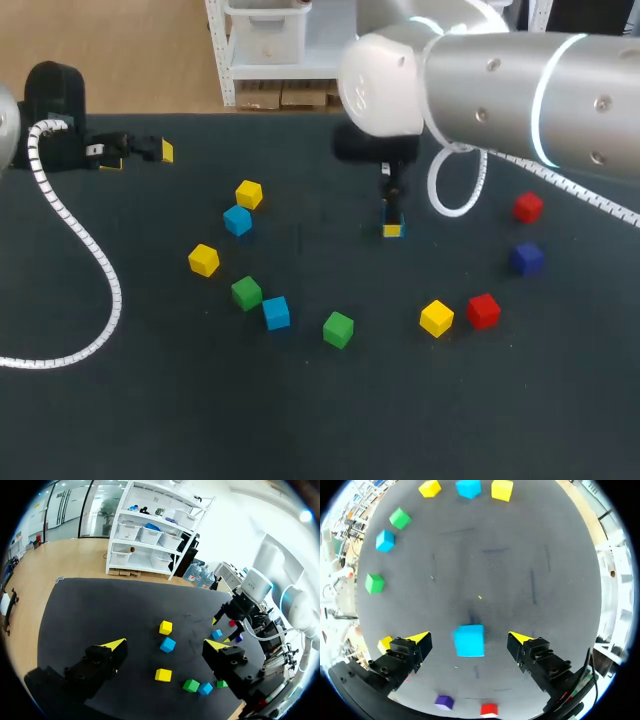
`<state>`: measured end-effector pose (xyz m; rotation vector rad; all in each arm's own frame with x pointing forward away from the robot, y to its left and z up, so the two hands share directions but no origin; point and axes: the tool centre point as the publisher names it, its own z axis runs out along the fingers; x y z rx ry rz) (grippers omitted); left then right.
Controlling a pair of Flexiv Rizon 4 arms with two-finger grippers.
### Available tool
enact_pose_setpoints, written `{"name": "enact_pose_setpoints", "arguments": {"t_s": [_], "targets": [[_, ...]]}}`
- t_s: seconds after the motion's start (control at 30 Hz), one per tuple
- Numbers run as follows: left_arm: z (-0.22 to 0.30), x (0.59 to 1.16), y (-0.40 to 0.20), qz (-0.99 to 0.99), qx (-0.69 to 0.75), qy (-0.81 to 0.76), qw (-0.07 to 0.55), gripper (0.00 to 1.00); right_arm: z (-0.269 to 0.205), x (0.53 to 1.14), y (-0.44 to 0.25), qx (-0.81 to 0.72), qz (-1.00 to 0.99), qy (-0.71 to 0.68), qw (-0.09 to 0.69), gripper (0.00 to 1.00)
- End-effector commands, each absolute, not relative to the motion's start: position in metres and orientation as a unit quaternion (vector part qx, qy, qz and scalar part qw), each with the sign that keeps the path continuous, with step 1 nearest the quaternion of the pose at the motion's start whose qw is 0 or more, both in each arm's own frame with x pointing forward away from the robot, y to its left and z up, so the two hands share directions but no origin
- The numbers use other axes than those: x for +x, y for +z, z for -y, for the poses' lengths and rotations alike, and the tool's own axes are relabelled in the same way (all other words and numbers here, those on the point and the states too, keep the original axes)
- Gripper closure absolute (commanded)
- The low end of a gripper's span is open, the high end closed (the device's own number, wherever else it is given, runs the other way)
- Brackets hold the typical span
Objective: Place the blue cubes, place green cubes on the blue cubes, place the yellow cubes on the green cubes, then place the red cubes on the yellow cubes, and place purple cube on the red cubes.
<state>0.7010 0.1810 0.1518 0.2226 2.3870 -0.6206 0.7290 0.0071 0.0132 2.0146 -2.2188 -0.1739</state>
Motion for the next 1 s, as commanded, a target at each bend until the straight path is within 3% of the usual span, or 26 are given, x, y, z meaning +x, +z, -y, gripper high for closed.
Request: {"name": "enact_pose_setpoints", "arguments": {"t_s": [0.03, 0.47, 1.0], "targets": [[-0.183, 0.700, 0.150, -0.909, 0.087, -0.242, 0.329, 0.00, -0.007, 0.713, 0.032, 0.667, 0.741, -0.048, 0.050, 0.00], [-0.183, 0.700, 0.150, -0.909, 0.087, -0.242, 0.329, 0.00, 0.030, 0.710, 0.072, 0.606, 0.780, -0.106, -0.113, 0.00], [-0.183, 0.700, 0.150, -0.909, 0.087, -0.242, 0.329, 0.00, 0.094, 0.724, 0.102, 0.537, 0.817, -0.104, -0.183, 0.00]]}}
